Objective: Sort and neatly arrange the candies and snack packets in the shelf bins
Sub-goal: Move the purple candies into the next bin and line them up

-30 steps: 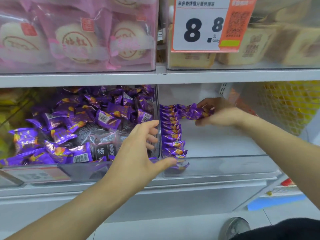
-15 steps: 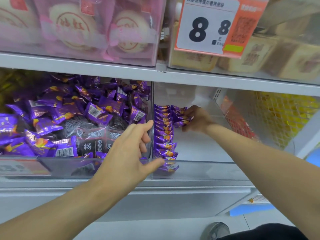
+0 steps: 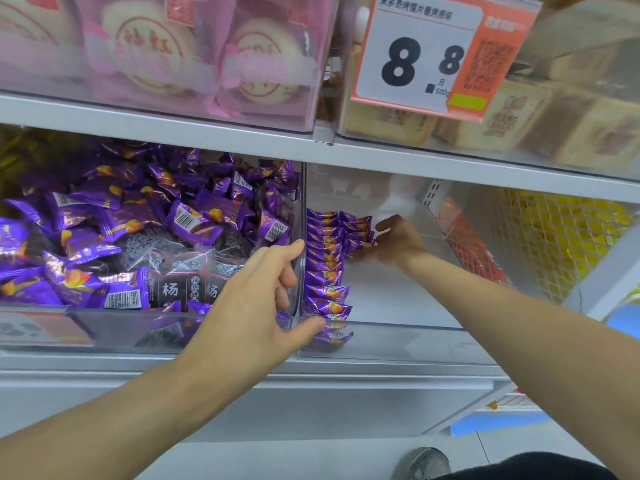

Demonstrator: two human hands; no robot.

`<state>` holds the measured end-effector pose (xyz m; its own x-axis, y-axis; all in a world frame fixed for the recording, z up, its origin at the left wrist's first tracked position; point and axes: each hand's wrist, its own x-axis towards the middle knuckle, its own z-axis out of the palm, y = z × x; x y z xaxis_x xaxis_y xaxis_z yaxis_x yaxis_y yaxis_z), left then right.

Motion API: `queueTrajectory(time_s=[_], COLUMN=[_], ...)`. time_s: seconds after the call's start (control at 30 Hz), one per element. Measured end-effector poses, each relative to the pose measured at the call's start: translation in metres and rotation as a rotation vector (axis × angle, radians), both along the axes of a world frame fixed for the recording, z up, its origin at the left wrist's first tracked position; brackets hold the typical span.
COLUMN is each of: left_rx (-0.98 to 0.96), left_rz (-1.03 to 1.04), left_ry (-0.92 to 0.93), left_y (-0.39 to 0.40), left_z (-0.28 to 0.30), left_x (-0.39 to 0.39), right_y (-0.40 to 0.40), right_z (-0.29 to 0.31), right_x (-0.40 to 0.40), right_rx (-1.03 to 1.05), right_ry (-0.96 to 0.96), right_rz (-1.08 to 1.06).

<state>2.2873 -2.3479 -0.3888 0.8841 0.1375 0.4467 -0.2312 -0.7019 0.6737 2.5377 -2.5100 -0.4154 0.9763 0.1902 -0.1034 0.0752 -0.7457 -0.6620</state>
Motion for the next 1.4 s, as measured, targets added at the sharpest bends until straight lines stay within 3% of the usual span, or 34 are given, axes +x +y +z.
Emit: queueTrajectory(time_s=[0.67, 0.9, 1.0, 1.17, 1.3, 1.4], left_rx=[-0.007, 0.001, 0.021, 0.203, 0.323, 0.448], left_rz=[0.009, 0.008, -0.003, 0.209, 0.44, 0.402], left_ry=[0.001, -0.007, -0.019, -0.088, 0.219, 0.426], left_y=[0.001, 0.002, 0.006, 0.053, 0.107, 0.124], left_z=[-0.004, -0.005, 0.003, 0.032, 0.031, 0.028], left_x=[0.001, 0.0, -0.003, -0.006, -0.019, -0.03], right_y=[-0.005, -0.004, -0.002, 0.023, 0.06, 0.097], right_z=[0.01, 0.016, 0.038, 0.078, 0.094, 0.088], right_x=[0.001, -0.003, -0.019, -0.103, -0.159, -0.164], right_rx=[0.072, 0.038, 0.122, 0.308, 0.213, 0.016], right_ry=[0.063, 0.029, -0.056, -0.31, -0.494, -0.568], right_rz=[-0.024, -0.024, -0.015, 0.332, 0.713, 0.842])
